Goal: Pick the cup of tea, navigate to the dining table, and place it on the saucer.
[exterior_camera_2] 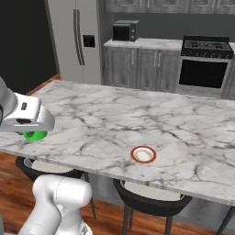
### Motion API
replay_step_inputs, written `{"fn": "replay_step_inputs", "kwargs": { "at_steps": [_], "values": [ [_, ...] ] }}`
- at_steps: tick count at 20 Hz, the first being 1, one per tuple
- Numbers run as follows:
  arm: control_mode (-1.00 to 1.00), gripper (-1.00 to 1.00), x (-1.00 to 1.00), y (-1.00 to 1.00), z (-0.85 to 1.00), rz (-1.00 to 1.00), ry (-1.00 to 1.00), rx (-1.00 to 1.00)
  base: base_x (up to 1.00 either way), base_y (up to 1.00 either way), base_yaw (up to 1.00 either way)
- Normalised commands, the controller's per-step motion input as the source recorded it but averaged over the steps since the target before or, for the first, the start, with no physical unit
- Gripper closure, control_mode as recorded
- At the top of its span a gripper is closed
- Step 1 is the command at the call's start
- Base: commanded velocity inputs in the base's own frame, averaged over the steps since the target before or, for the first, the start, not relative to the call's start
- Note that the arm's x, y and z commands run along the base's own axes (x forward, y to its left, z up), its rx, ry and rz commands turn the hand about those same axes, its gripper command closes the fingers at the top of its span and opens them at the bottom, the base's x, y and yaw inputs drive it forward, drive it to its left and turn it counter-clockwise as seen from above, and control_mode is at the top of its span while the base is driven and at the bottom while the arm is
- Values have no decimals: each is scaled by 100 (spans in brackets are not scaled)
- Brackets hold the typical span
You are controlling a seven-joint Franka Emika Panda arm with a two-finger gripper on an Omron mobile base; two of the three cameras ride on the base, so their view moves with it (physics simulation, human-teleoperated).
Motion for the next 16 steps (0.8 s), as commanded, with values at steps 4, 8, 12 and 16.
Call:
{"fn": "replay_step_inputs", "kwargs": {
  "at_steps": [4, 8, 12, 16],
  "values": [
    [100, 100, 0, 0, 0, 0, 0, 0, 100, 15, -45],
    [100, 100, 0, 0, 0, 0, 0, 0, 92, 6, -31],
    [100, 100, 0, 0, 0, 0, 0, 0, 36, 1, -10],
    [100, 100, 0, 0, 0, 0, 0, 0, 0, 0, 0]
  ]
}}
